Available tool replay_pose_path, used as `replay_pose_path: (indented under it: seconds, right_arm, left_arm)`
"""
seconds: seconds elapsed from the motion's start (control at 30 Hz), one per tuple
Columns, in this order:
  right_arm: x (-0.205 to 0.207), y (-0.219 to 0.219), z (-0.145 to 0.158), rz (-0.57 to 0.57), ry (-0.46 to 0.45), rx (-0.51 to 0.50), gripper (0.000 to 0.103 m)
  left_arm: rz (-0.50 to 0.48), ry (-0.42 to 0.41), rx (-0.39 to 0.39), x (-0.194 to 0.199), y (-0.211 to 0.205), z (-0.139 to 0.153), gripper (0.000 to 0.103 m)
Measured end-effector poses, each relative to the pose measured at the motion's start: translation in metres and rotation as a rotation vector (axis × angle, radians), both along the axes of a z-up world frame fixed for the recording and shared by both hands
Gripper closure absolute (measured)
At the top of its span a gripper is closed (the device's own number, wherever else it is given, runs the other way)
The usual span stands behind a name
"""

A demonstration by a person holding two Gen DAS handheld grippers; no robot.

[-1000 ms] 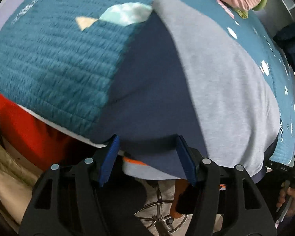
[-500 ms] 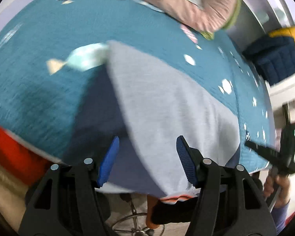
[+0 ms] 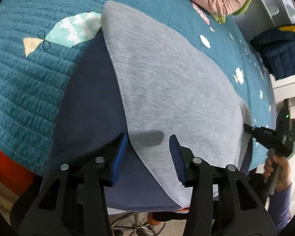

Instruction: Fold large clothes

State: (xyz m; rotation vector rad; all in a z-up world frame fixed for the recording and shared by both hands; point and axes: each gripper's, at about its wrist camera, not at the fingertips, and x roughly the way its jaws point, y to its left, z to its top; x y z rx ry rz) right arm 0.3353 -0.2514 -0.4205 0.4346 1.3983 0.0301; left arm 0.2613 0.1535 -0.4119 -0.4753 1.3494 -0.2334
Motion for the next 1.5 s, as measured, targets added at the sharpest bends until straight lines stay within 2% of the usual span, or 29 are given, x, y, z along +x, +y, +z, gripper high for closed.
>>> replay_pose_path:
  seconds: [0.03,0.07,0.1,0.13,0.17,0.3,0.4,0.43,0.5,0.57,0.67,0.73,0.8,0.87,0.93,0.97,1.03,1.17,1.23,1.33,1.37,1.5]
  right_arm:
    - [-0.002,0.0,0.001,-0.003,0.005,-0.001,0.103]
    - [-0.002,0.004,0.008,-0.005,0.001,-0.009,0.103]
    - [-0.003,0.011,0.02,-0.003,-0.031,-0.016,0.099]
    - [-0.005,0.021,0.031,0.008,-0.068,-0.001,0.098]
    - [-0.002,0.031,0.036,0.022,-0.085,0.035,0.098]
    - [0.02,0.09,0.043,0.13,-0.112,0.162,0.098]
    - [0.027,0.125,0.036,0.184,-0.102,0.2,0.098]
    - [0.031,0.135,0.031,0.202,-0.098,0.197,0.098]
    - [0.044,0.149,0.011,0.235,-0.086,0.074,0.103]
    - [0.052,0.143,-0.015,0.202,-0.067,0.084,0.103]
    - [0.057,0.129,-0.022,0.13,-0.055,0.156,0.103]
    - [0.053,0.128,-0.01,0.129,-0.05,0.156,0.103]
    - [0.04,0.13,0.005,0.13,-0.036,0.2,0.097]
    - [0.018,0.143,0.017,0.181,-0.033,0.221,0.097]
    - [0.005,0.151,0.013,0.214,-0.006,0.193,0.097]
    - [0.0,0.157,0.003,0.229,0.007,0.141,0.103]
    - [-0.005,0.161,-0.01,0.234,-0.048,0.111,0.103]
    - [-0.021,0.16,0.001,0.203,-0.076,0.083,0.103]
    - [-0.04,0.154,0.008,0.17,-0.035,0.14,0.1]
    - [-0.061,0.146,0.008,0.178,-0.029,0.194,0.1]
    - [-0.068,0.142,0.003,0.174,-0.034,0.213,0.103]
    - [-0.069,0.14,-0.012,0.131,-0.04,0.284,0.103]
  left_arm:
    - [-0.008,-0.007,-0.005,-0.002,0.001,0.003,0.056]
    - [-0.02,-0.018,-0.002,0.001,0.002,0.007,0.051]
    - [-0.028,-0.029,0.004,0.0,0.005,0.011,0.046]
    - [-0.027,-0.051,0.008,-0.006,-0.001,0.017,0.035]
    - [-0.021,-0.065,0.001,-0.007,0.0,0.021,0.03]
    - [0.034,-0.084,-0.083,-0.004,0.009,0.034,0.03]
    - [0.063,-0.122,-0.049,-0.004,0.026,0.048,0.026]
    - [0.074,-0.125,-0.037,-0.006,0.031,0.051,0.023]
    - [0.107,-0.099,-0.036,-0.009,0.047,0.048,0.023]
    - [0.151,-0.067,-0.057,-0.013,0.063,0.041,0.023]
    - [0.196,-0.031,-0.049,-0.02,0.073,0.03,0.023]
    - [0.202,-0.021,-0.056,-0.028,0.079,0.027,0.023]
    - [0.213,-0.016,-0.063,-0.036,0.08,0.023,0.022]
    - [0.219,-0.01,-0.06,-0.043,0.08,0.02,0.022]
    - [0.222,-0.004,-0.049,-0.048,0.076,0.016,0.022]
    - [0.224,0.0,-0.043,-0.049,0.074,0.015,0.022]
    - [0.235,0.008,-0.054,-0.055,0.072,0.012,0.022]
    - [0.262,0.03,-0.067,-0.067,0.07,0.006,0.022]
    - [0.266,0.035,-0.074,-0.071,0.068,0.005,0.022]
    - [0.266,0.039,-0.097,-0.072,0.063,0.001,0.022]
    - [0.266,0.044,-0.1,-0.072,0.062,-0.002,0.022]
    - [0.274,0.084,-0.13,-0.071,0.054,-0.015,0.022]
